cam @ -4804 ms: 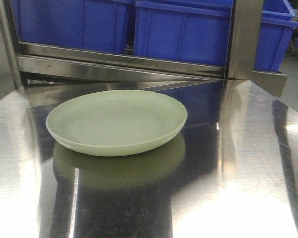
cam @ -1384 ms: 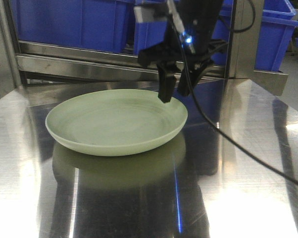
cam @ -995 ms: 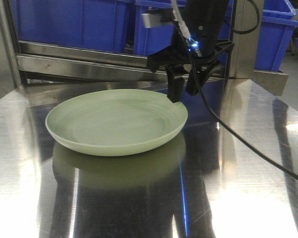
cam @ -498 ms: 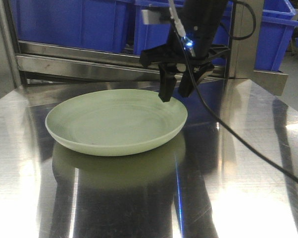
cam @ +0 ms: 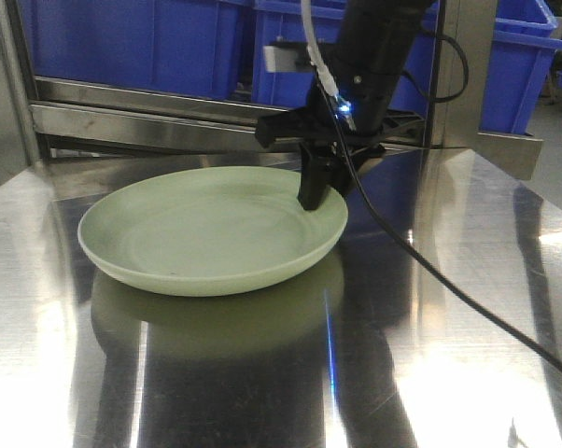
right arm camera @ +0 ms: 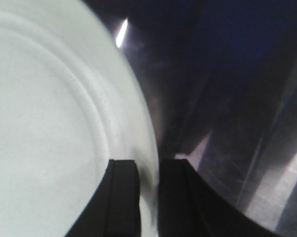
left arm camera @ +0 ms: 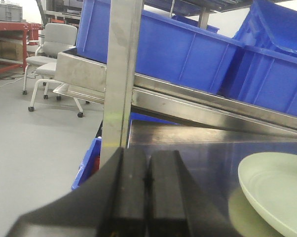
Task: Place green plate on second shelf with right arm
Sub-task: 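Close the right gripper on the plate rim and tilt it up, then lift the plate with the right gripper up off the table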
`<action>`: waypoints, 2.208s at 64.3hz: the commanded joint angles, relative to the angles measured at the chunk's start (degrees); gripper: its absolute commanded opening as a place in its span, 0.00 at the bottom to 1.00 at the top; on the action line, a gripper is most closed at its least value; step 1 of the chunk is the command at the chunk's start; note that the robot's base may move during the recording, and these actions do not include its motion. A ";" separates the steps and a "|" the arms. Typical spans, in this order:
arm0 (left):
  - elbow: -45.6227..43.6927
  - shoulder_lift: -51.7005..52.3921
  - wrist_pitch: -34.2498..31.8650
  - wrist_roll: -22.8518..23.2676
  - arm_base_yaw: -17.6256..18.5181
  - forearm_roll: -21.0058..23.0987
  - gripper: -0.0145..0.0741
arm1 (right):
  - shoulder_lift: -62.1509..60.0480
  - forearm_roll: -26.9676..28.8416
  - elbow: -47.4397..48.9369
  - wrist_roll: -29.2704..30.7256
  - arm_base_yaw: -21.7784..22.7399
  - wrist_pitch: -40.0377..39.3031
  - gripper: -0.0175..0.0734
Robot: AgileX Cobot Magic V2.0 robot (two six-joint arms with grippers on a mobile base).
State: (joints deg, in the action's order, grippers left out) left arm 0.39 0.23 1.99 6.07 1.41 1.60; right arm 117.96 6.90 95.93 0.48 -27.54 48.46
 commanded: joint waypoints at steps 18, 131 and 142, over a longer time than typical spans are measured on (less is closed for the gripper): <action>2.34 1.12 -5.05 0.19 -0.07 0.47 0.31 | -3.92 -0.56 6.21 0.55 0.04 6.36 0.25; 2.34 1.12 -5.05 0.19 -0.07 0.47 0.31 | -60.53 -3.11 -26.95 -2.25 0.04 -18.52 0.25; 2.34 1.12 -5.05 0.19 -0.07 0.47 0.31 | -68.85 -3.11 -38.03 -5.14 0.04 -22.37 0.25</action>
State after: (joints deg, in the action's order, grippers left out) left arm 0.39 0.23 1.99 6.07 1.41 1.60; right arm 53.32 3.74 60.10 -2.20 -27.54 33.71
